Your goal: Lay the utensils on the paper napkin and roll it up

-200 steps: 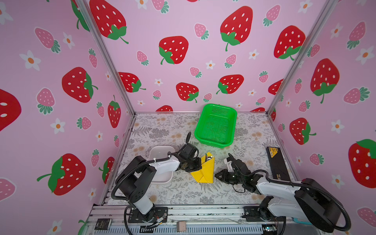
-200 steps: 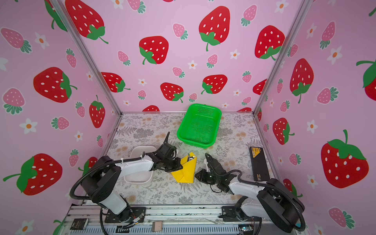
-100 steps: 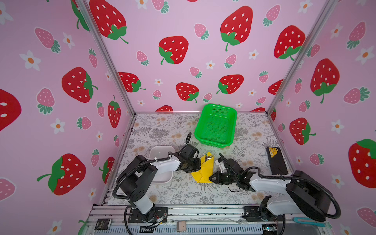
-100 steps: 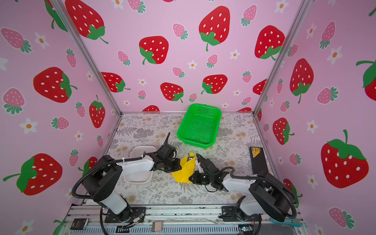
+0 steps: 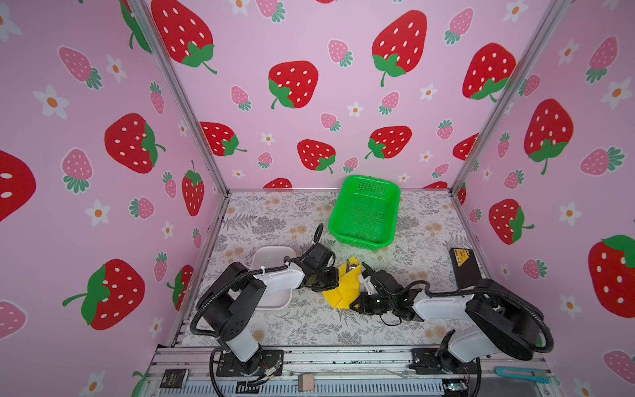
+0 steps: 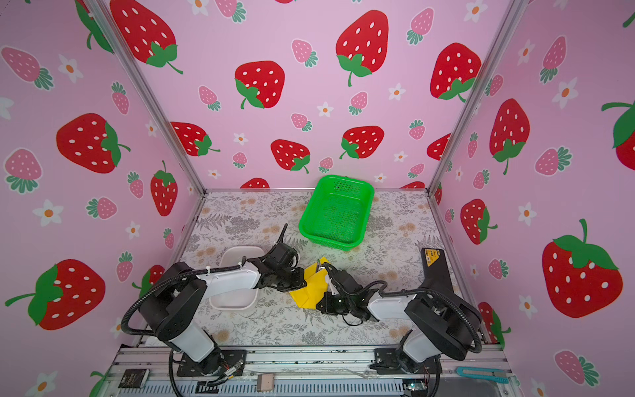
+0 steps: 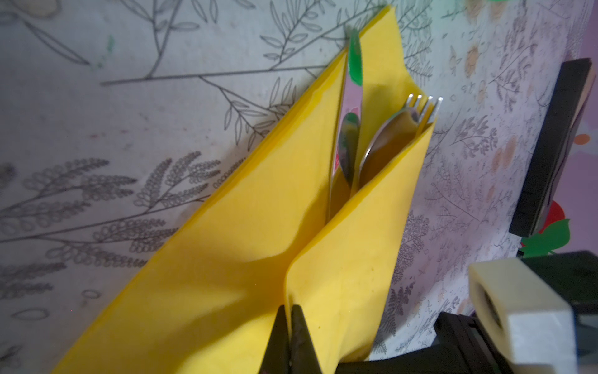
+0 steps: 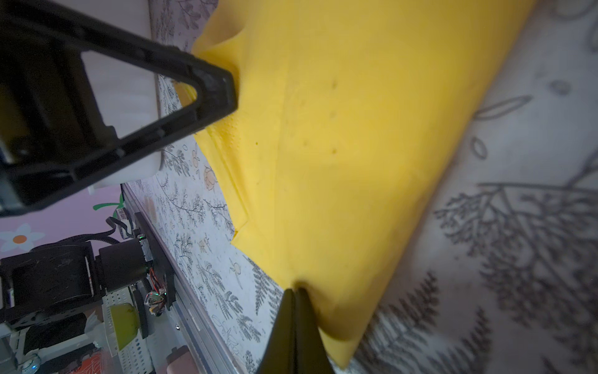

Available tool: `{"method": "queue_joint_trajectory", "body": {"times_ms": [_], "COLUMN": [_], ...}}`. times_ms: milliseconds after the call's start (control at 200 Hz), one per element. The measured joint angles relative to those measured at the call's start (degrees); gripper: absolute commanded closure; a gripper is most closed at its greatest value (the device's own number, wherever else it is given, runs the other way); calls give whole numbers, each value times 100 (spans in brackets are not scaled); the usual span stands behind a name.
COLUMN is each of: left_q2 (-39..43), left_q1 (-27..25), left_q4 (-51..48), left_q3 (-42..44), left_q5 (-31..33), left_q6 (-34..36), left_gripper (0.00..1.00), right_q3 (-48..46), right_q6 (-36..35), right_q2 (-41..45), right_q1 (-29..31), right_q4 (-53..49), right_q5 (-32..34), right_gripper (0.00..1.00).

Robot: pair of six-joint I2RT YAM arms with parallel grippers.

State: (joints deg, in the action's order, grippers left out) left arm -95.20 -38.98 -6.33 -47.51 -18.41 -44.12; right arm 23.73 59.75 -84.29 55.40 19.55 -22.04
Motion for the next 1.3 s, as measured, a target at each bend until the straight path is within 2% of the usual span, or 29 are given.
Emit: {"method": "queue_joint_trajectory", "body": {"times_ms": [285, 685, 970, 1301], "left_q2": [0, 0, 0, 0], "left_q1": [0, 0, -2, -2], "left_q4": [-13, -22, -37, -28], "left_q3": [2, 2, 0, 17], "left_q5": [-2, -11, -4, -4], "left_q6": [20, 35, 37, 35], "left_gripper": [100, 100, 100, 100], "right_q3": [-295, -315, -365, -365], "right_q6": [55, 20, 44, 199], "right_q2": [1128, 334, 846, 1220], "right_q1": [-79, -107, -122, -321], "right_q4": [-118, -120, -374, -529], "right_q5": [297, 94, 173, 715], "right_gripper": [95, 94, 92, 89]}}
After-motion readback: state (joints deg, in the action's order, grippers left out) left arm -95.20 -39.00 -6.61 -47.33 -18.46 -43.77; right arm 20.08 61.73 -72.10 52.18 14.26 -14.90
